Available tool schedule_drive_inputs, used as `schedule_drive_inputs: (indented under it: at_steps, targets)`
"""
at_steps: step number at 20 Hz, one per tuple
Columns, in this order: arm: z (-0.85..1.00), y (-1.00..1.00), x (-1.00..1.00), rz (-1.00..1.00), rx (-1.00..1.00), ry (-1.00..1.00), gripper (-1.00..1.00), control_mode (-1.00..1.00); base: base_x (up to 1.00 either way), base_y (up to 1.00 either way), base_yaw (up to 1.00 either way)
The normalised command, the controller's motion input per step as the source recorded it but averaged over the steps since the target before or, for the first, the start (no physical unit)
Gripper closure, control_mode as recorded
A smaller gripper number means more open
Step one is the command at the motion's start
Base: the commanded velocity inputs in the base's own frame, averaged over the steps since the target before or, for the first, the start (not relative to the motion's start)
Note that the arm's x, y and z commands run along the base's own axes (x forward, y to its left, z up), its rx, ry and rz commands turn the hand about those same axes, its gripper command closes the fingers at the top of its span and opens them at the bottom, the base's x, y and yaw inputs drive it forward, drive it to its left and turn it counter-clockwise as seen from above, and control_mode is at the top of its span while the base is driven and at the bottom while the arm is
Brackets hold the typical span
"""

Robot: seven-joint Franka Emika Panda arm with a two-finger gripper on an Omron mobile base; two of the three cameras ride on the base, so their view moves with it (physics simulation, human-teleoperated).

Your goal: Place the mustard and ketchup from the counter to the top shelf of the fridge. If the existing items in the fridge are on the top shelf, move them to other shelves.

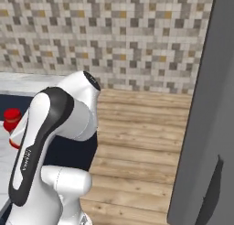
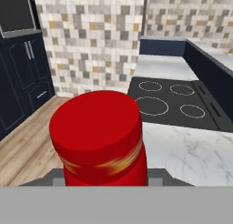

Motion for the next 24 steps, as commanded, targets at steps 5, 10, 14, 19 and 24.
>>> schedule_drive_inputs:
  at_steps: [5,10,14,19,24]
  targets:
    - [0.0,0.0,0.0,0.0,0.0,0.0,1.0,1.0,1.0,-0.19,0.0]
    - [0.0,0.0,0.0,0.0,0.0,0.0,1.0,1.0,1.0,0.13,0.0]
    - [0.0,0.0,0.0,0.0,0.0,0.0,1.0,1.0,1.0,0.43,0.0]
    - [0.0,0.0,0.0,0.0,0.0,0.0,1.0,1.0,1.0,0.26,0.0]
    - [0.0,0.0,0.0,0.0,0.0,0.0,1.0,1.0,1.0,0.03,0.0]
